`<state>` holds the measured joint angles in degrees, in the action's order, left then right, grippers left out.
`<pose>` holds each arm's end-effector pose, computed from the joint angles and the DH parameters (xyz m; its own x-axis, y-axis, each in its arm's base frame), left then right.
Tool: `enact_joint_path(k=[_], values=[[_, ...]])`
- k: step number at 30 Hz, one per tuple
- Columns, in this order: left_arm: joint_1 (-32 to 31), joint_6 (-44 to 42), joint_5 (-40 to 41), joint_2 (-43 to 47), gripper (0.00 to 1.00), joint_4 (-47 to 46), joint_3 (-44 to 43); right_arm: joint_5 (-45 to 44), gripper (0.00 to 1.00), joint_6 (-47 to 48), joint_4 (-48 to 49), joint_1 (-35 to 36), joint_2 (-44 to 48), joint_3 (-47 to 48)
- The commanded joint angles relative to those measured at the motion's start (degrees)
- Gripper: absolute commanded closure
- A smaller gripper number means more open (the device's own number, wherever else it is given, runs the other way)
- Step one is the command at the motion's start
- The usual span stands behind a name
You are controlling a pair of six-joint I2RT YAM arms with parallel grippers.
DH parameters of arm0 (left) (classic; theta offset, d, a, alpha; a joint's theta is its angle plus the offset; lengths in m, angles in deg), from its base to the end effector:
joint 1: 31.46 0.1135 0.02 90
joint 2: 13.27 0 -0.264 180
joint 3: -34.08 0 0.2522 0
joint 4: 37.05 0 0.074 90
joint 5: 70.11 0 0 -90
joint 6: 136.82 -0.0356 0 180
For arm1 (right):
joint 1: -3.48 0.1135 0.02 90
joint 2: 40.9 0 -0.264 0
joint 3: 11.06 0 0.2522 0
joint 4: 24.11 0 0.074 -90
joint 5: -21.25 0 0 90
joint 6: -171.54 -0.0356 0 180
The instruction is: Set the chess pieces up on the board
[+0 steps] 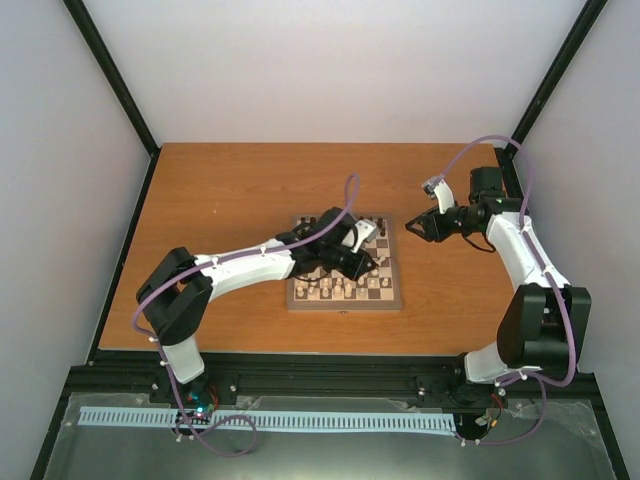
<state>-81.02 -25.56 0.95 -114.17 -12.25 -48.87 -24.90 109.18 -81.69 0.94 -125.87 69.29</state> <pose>0.2435 -0.3035 0.2219 -0.7274 0.3248 -0.6045 0.6553 0.5901 -0.4716 0.2955 0.0116 0.2680 -0.6479 -0.3061 -0.6975 -0.6676 0.6691 0.3265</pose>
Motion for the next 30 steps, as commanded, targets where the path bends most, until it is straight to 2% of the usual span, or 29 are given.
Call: enact_joint_path(k=[1, 12, 30], values=[[-3.37, -9.45, 7.47, 2.29, 0.9, 4.25, -2.81, -3.42, 0.55, -5.31, 2.5, -0.09, 3.41, 0.59], [-12.18, -20.55, 18.82, -3.63, 0.9, 13.59, -10.38, -5.42, 0.55, -5.51, 5.62, -0.09, 2.43, -1.83], [-13.54, -21.88, 21.62, -11.12, 0.9, 19.36, -15.63, -4.1, 0.55, -4.16, 5.06, -0.09, 0.76, -2.26]])
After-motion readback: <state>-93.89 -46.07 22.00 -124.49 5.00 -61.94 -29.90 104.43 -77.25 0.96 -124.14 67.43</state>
